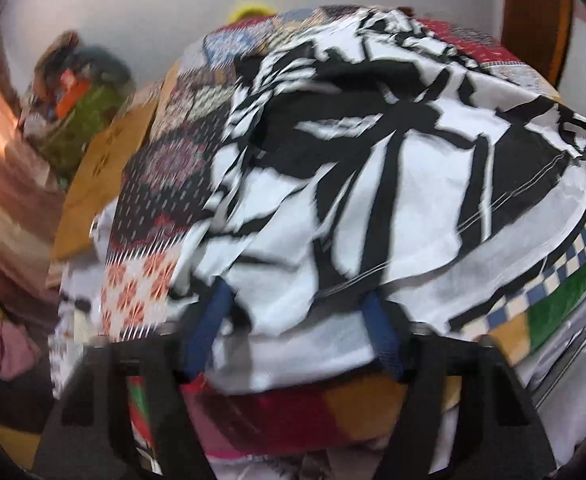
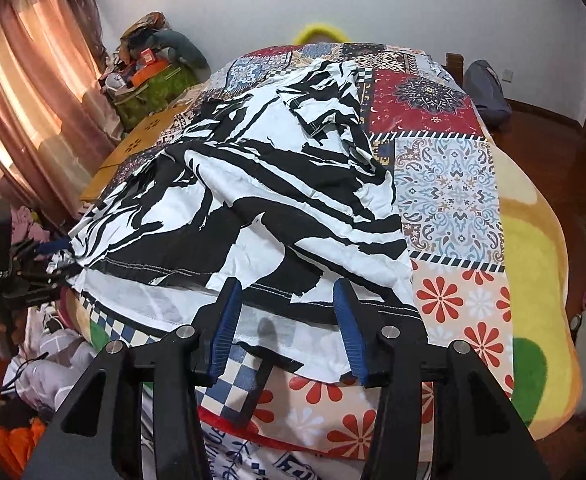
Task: Fold small clothes
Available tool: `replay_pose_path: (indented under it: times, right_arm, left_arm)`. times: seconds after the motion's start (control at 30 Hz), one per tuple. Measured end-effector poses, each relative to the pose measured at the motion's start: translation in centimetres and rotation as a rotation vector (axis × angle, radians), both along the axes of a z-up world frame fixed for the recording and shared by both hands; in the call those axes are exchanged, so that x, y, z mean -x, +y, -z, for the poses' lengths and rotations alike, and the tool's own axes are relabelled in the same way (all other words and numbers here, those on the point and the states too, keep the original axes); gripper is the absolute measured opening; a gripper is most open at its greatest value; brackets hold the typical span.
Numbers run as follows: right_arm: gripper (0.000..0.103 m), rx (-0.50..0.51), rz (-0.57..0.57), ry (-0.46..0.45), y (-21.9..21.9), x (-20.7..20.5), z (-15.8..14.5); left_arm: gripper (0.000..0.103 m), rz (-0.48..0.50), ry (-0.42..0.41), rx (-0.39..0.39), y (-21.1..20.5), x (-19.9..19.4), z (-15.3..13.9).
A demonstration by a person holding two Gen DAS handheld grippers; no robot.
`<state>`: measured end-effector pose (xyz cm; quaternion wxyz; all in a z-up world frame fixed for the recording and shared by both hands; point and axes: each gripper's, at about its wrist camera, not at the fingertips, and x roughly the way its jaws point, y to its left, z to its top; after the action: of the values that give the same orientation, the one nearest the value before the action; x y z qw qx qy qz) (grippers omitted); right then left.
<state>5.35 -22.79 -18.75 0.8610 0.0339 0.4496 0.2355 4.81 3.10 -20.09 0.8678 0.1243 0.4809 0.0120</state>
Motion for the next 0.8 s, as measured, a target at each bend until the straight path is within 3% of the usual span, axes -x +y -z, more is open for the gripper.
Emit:
replay_pose_path:
  times: [0.03, 0.07, 0.17, 0.33, 0.43, 0.5, 0.63, 0.8]
  right_arm:
    - [0.044, 0.006, -0.001, -0.001, 0.1, 0.1, 0.0]
    - [0.044, 0.012, -0.003, -0.003, 0.1, 0.2, -0.1]
    - [0.044, 0.034, -0.014, -0.004, 0.3, 0.4, -0.2]
    - [0.044, 0.039, -0.016, -0.014, 0.2, 0.6, -0.5]
    - [0.044, 0.025, -0.014, -0.026, 0.3, 0.3, -0.9]
    - [0.044, 0.014, -0.016, -0.037, 0.6, 0.1, -1.0]
    - [0.044, 0.016, -0.026, -0.036, 1.3, -0.8, -0.4]
    - [0.044, 0.055, -0.032, 0.021, 2.1, -2.0, 2.0]
  left_arm:
    - [0.028, 0.013, -0.005, -0.004, -0.4, -0.2, 0.0]
    - [0.007, 0.018, -0.004, -0.007, -0.7, -0.5, 0.0]
    - [0.002, -0.001, -0.038, 0.022, -0.5, -0.8, -1.0]
    - [0.001, -0.094, -0.138, 0.155, 2.9, 0.3, -5.4]
    - [0.001, -0.132, -0.150, 0.228, 4.9, 1.5, -6.9]
    - [0.001, -0.142, -0.121, 0.264, 5.9, 2.1, -6.7]
    - [0.003, -0.166, -0.057, 0.241, 6.2, 2.9, -5.1]
    - [0.028, -0.234, -0.037, 0.299, 8.0, 3.9, -4.6]
